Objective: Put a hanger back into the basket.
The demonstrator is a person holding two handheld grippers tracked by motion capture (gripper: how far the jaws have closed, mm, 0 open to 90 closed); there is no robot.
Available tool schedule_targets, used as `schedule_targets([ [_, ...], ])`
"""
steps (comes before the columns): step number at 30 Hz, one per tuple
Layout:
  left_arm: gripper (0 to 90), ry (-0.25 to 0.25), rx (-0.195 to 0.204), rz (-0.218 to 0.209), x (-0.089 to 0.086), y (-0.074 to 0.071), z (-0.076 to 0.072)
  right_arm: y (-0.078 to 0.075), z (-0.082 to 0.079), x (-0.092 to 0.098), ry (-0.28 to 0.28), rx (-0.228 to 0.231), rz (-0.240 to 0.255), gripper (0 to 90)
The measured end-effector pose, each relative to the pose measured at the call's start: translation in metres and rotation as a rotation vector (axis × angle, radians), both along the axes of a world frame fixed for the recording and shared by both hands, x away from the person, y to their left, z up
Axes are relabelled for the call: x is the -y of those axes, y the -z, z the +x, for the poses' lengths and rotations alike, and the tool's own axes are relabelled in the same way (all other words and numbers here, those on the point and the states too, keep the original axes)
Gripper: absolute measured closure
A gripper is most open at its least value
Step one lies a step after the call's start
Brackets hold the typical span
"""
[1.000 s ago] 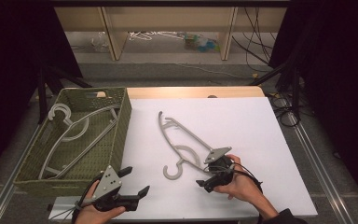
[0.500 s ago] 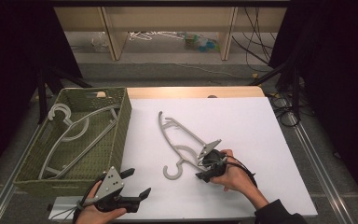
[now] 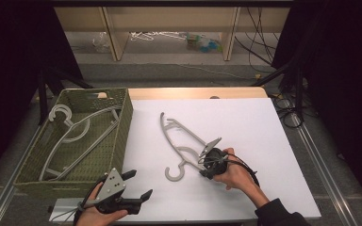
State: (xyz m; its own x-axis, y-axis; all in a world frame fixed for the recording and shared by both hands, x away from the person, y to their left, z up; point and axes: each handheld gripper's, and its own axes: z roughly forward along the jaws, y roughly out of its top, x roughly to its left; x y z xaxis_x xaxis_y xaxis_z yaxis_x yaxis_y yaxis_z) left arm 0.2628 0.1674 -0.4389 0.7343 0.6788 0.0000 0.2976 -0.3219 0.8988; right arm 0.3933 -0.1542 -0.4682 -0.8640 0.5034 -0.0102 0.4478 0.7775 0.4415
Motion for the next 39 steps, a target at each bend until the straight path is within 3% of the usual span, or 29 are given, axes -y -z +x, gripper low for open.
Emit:
schedule_targets([
  [7, 19.5, 0.0, 0.0, 0.005, -0.001, 0.0, 0.0, -0.002, 0.002, -0.002, -0.003, -0.027, -0.017, 71.5],
  [11, 19.6, 0.009, 0.009, 0.011, -0.001, 0.0, 0.001, -0.003, 0.0, -0.005, -0.023, -0.025, -0.028, 81.1],
  [17, 19.8, 0.006, -0.002, 0.0, -0.001, 0.001, 0.001, -0.003, 0.0, -0.004, -0.042, -0.019, -0.03, 81.8],
  [22, 20.1, 0.016, 0.016, 0.022, -0.003, 0.001, 0.002, -0.006, -0.004, -0.004, -0.08, -0.015, -0.047, 81.9],
  [25, 20.3, 0.008, 0.006, 0.014, -0.002, 0.001, 0.001, -0.008, -0.006, -0.004, -0.091, -0.015, -0.039, 82.0],
  [29, 20.6, 0.018, 0.036, 0.042, -0.002, 0.0, 0.002, -0.013, -0.011, -0.003, -0.109, -0.012, -0.018, 82.0],
  [30, 20.7, 0.005, 0.025, 0.032, -0.001, 0.0, 0.0, -0.015, -0.012, -0.002, -0.114, -0.015, -0.011, 82.0],
  [35, 21.2, 0.015, 0.051, 0.065, -0.002, -0.001, 0.0, -0.022, -0.019, 0.001, -0.132, -0.012, 0.002, 82.0],
  [36, 21.5, 0.006, 0.039, 0.051, -0.002, 0.0, 0.0, -0.023, -0.02, 0.002, -0.139, -0.013, 0.006, 82.0],
  [38, 21.7, 0.006, 0.054, 0.074, -0.002, 0.0, 0.001, -0.025, -0.023, 0.004, -0.152, -0.012, 0.013, 82.1],
  [39, 21.9, 0.0, 0.045, 0.064, -0.001, 0.001, 0.001, -0.026, -0.025, 0.005, -0.153, -0.012, 0.015, 82.1],
])
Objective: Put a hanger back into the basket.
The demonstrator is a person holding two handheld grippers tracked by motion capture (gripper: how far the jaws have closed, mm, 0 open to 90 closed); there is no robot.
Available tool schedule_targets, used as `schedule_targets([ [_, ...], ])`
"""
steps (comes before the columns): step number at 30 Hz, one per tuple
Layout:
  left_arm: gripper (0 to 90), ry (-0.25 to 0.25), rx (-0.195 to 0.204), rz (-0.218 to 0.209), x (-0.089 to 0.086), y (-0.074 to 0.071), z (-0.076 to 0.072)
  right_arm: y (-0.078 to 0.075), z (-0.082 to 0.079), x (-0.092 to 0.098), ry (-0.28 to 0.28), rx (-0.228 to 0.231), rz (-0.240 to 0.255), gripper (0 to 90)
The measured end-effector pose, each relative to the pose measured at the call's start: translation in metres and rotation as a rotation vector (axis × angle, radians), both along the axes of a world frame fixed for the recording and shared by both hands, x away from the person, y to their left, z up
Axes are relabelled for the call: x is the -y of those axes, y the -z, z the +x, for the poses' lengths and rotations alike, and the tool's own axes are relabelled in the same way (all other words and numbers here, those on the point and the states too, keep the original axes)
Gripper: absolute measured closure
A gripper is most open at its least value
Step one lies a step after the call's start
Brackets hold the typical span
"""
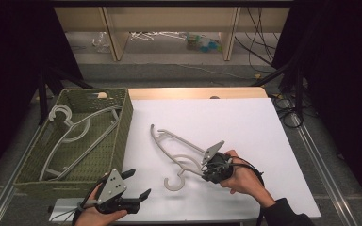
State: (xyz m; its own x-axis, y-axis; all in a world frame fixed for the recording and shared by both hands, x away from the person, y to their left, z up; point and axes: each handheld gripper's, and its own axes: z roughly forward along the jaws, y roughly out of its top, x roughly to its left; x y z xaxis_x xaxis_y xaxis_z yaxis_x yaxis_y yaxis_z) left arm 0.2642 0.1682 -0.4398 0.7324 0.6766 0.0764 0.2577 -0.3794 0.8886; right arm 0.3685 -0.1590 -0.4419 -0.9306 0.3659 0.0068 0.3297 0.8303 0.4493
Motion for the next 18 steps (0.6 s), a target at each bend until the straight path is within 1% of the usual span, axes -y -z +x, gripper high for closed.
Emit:
schedule_targets([
  [1, 22.1, -0.002, 0.007, 0.017, 0.0, 0.0, 0.001, -0.001, -0.001, 0.001, -0.001, -0.003, 0.005, 82.1],
  [3, 22.5, -0.015, 0.018, 0.03, 0.004, 0.001, 0.004, -0.003, -0.004, 0.001, -0.01, -0.004, 0.007, 82.1],
  [4, 22.7, -0.015, 0.033, 0.045, 0.005, 0.001, 0.006, -0.003, -0.005, 0.001, -0.014, 0.0, 0.009, 82.1],
  [6, 24.4, -0.011, 0.037, 0.068, 0.008, 0.001, 0.009, -0.005, -0.008, 0.0, -0.019, -0.005, 0.014, 82.0],
  [7, 24.7, -0.01, 0.037, 0.065, 0.009, 0.0, 0.01, -0.006, -0.009, 0.0, -0.023, -0.003, 0.016, 82.0],
  [8, 24.7, -0.018, 0.021, 0.058, 0.01, 0.0, 0.011, -0.007, -0.011, 0.0, -0.027, -0.004, 0.018, 82.1],
  [9, 24.8, -0.011, 0.045, 0.076, 0.01, -0.001, 0.014, -0.008, -0.012, 0.0, -0.035, -0.003, 0.019, 82.0],
  [10, 24.8, -0.011, 0.044, 0.077, 0.011, -0.001, 0.016, -0.009, -0.014, -0.001, -0.038, 0.003, 0.016, 82.1],
  [12, 25.0, -0.02, 0.034, 0.096, 0.014, 0.0, 0.02, -0.01, -0.016, -0.001, -0.051, 0.01, 0.019, 82.1],
  [13, 25.5, -0.014, 0.027, 0.105, 0.016, 0.001, 0.023, -0.011, -0.018, -0.002, -0.052, 0.01, 0.022, 82.1],
  [14, 25.6, -0.009, 0.036, 0.109, 0.018, 0.001, 0.026, -0.012, -0.019, -0.002, -0.055, 0.011, 0.019, 82.0],
  [15, 26.0, 0.005, 0.031, 0.137, 0.02, 0.001, 0.029, -0.013, -0.02, -0.002, -0.06, 0.011, 0.02, 82.1],
  [16, 27.0, 0.012, 0.025, 0.133, 0.024, 0.001, 0.032, -0.014, -0.021, -0.001, -0.061, 0.008, 0.025, 82.0],
  [18, 27.7, 0.038, 0.031, 0.172, 0.029, 0.0, 0.038, -0.015, -0.022, -0.001, -0.063, 0.012, 0.03, 82.1],
])
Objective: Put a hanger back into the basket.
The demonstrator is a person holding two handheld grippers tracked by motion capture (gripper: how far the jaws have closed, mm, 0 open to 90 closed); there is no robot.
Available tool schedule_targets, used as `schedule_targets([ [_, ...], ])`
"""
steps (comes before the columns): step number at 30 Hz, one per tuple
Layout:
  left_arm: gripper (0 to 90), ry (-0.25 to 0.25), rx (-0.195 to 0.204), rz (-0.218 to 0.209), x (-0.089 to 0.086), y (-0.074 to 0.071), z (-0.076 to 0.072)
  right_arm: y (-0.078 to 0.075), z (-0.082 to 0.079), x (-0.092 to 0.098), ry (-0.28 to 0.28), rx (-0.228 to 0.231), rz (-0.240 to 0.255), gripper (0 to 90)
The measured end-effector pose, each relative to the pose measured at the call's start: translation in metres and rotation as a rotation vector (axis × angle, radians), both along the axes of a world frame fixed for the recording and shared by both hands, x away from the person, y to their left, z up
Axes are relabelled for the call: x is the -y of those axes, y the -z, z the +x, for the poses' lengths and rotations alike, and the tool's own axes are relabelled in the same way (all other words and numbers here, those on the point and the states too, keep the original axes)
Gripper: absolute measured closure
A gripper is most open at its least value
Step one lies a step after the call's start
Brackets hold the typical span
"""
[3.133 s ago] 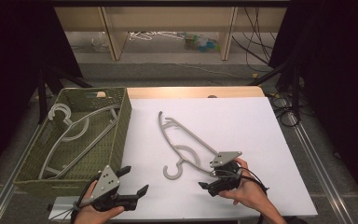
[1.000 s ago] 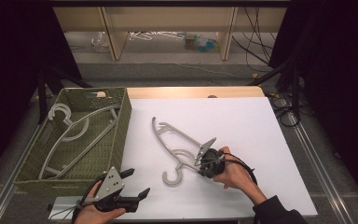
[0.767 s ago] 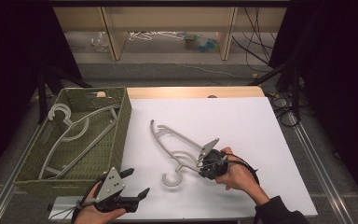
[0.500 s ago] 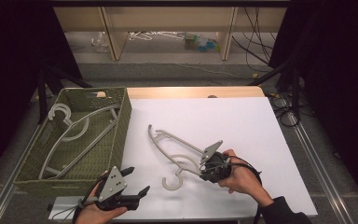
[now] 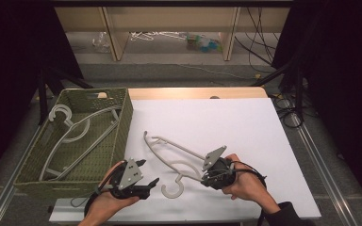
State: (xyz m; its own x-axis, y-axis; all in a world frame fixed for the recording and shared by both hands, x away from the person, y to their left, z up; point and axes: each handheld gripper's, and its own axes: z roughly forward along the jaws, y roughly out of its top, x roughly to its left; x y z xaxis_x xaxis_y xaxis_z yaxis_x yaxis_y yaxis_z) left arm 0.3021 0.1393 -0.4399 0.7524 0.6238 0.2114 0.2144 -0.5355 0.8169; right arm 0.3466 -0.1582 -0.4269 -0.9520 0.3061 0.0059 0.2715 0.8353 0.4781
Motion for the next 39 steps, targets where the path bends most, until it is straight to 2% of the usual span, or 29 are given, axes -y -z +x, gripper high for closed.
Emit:
schedule_targets([
  [3, 28.9, 0.042, -0.011, 0.044, 0.01, 0.0, 0.008, -0.002, -0.002, 0.001, -0.009, -0.002, 0.005, 82.1],
  [7, 30.6, 0.086, -0.005, 0.15, 0.021, 0.008, 0.016, -0.004, -0.007, 0.002, -0.026, -0.008, 0.004, 82.1],
  [8, 31.1, 0.086, -0.01, 0.151, 0.022, 0.01, 0.017, -0.005, -0.008, 0.002, -0.032, -0.012, 0.002, 82.1],
  [11, 32.9, 0.11, -0.007, 0.187, 0.026, 0.015, 0.022, -0.005, -0.012, 0.002, -0.046, -0.022, 0.005, 82.0],
  [12, 35.2, 0.123, -0.011, 0.176, 0.027, 0.016, 0.022, -0.005, -0.013, 0.003, -0.056, -0.02, 0.008, 82.1],
  [15, 37.6, 0.149, -0.003, 0.22, 0.03, 0.018, 0.023, -0.006, -0.014, 0.004, -0.062, -0.023, 0.008, 82.1],
  [17, 37.7, 0.16, -0.005, 0.218, 0.032, 0.02, 0.023, -0.007, -0.015, 0.005, -0.068, -0.019, 0.009, 82.1],
  [18, 38.5, 0.165, 0.009, 0.223, 0.034, 0.021, 0.024, -0.007, -0.015, 0.006, -0.072, -0.009, 0.014, 82.1],
  [21, 40.7, 0.174, 0.018, 0.247, 0.038, 0.023, 0.026, -0.008, -0.017, 0.007, -0.079, -0.012, 0.013, 82.1],
  [24, 43.1, 0.213, 0.032, 0.267, 0.044, 0.023, 0.026, -0.008, -0.018, 0.006, -0.091, -0.012, 0.014, 82.1],
  [29, 55.8, 0.286, 0.057, 0.298, 0.054, 0.025, 0.025, -0.007, -0.017, 0.007, -0.097, -0.01, 0.017, 82.1],
  [31, 61.0, 0.329, 0.06, 0.331, 0.058, 0.024, 0.024, -0.007, -0.017, 0.008, -0.101, -0.007, 0.012, 82.1],
  [32, 63.1, 0.357, 0.069, 0.37, 0.058, 0.022, 0.024, -0.007, -0.017, 0.008, -0.106, -0.006, 0.006, 82.1],
  [33, 64.6, 0.358, 0.076, 0.375, 0.06, 0.022, 0.021, -0.007, -0.018, 0.009, -0.111, -0.002, 0.008, 82.1],
  [34, 65.9, 0.369, 0.089, 0.404, 0.06, 0.019, 0.019, -0.007, -0.018, 0.009, -0.112, 0.002, 0.008, 82.0],
  [35, 67.3, 0.38, 0.101, 0.406, 0.06, 0.018, 0.018, -0.009, -0.017, 0.01, -0.122, -0.003, 0.011, 82.0],
  [36, 68.3, 0.39, 0.081, 0.41, 0.06, 0.016, 0.017, -0.009, -0.017, 0.011, -0.127, 0.0, 0.017, 81.9],
  [38, 69.2, 0.411, 0.108, 0.432, 0.059, 0.011, 0.017, -0.01, -0.016, 0.014, -0.131, 0.008, 0.03, 81.7],
  [39, 69.7, 0.421, 0.098, 0.426, 0.058, 0.008, 0.016, -0.011, -0.015, 0.015, -0.133, 0.01, 0.035, 81.6],
])
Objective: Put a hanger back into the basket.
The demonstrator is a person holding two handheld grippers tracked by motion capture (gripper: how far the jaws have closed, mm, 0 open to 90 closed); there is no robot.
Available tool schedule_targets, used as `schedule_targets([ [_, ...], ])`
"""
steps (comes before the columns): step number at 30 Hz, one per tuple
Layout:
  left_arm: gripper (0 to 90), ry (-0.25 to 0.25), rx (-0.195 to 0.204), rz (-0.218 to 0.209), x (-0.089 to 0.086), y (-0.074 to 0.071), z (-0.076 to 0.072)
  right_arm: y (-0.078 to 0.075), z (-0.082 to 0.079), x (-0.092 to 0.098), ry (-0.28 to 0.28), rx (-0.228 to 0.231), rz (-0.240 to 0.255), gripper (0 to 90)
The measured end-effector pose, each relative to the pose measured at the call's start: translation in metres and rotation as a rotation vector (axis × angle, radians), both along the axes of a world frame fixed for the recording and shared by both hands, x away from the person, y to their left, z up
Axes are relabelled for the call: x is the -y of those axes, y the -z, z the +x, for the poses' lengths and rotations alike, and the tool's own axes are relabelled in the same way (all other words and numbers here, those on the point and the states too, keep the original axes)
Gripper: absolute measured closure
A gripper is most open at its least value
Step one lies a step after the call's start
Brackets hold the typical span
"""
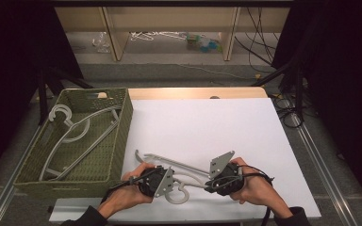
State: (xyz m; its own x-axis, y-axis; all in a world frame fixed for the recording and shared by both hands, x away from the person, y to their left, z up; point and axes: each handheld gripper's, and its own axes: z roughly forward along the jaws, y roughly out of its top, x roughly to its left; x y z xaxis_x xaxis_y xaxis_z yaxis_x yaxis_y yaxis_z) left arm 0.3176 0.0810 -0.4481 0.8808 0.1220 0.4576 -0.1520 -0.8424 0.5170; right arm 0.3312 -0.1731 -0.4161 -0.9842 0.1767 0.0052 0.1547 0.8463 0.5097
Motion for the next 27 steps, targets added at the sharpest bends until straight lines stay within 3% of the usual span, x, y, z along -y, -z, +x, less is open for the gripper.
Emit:
schedule_targets([
  [4, 72.5, 0.02, 0.017, 0.003, 0.0, -0.011, -0.006, -0.001, 0.003, 0.005, -0.007, 0.006, 0.028, 79.3],
  [5, 73.2, 0.035, -0.006, 0.004, 0.001, -0.012, -0.006, -0.001, 0.004, 0.006, -0.001, 0.007, 0.034, 78.4],
  [10, 74.7, 0.012, -0.028, -0.027, 0.0, -0.016, -0.009, -0.002, 0.006, 0.008, 0.023, 0.019, 0.065, 75.1],
  [13, 75.3, 0.0, -0.071, -0.053, -0.002, -0.018, -0.008, -0.003, 0.008, 0.01, 0.067, 0.024, 0.089, 72.2],
  [17, 76.8, -0.033, -0.097, -0.092, -0.003, -0.023, -0.008, -0.003, 0.012, 0.012, 0.116, 0.039, 0.128, 65.5],
  [20, 78.5, -0.056, -0.15, -0.127, -0.004, -0.027, -0.009, -0.003, 0.014, 0.013, 0.181, 0.055, 0.184, 54.0],
  [27, 79.1, -0.143, -0.262, -0.198, -0.013, -0.031, -0.003, -0.008, 0.019, 0.018, 0.292, 0.083, 0.268, 41.8],
])
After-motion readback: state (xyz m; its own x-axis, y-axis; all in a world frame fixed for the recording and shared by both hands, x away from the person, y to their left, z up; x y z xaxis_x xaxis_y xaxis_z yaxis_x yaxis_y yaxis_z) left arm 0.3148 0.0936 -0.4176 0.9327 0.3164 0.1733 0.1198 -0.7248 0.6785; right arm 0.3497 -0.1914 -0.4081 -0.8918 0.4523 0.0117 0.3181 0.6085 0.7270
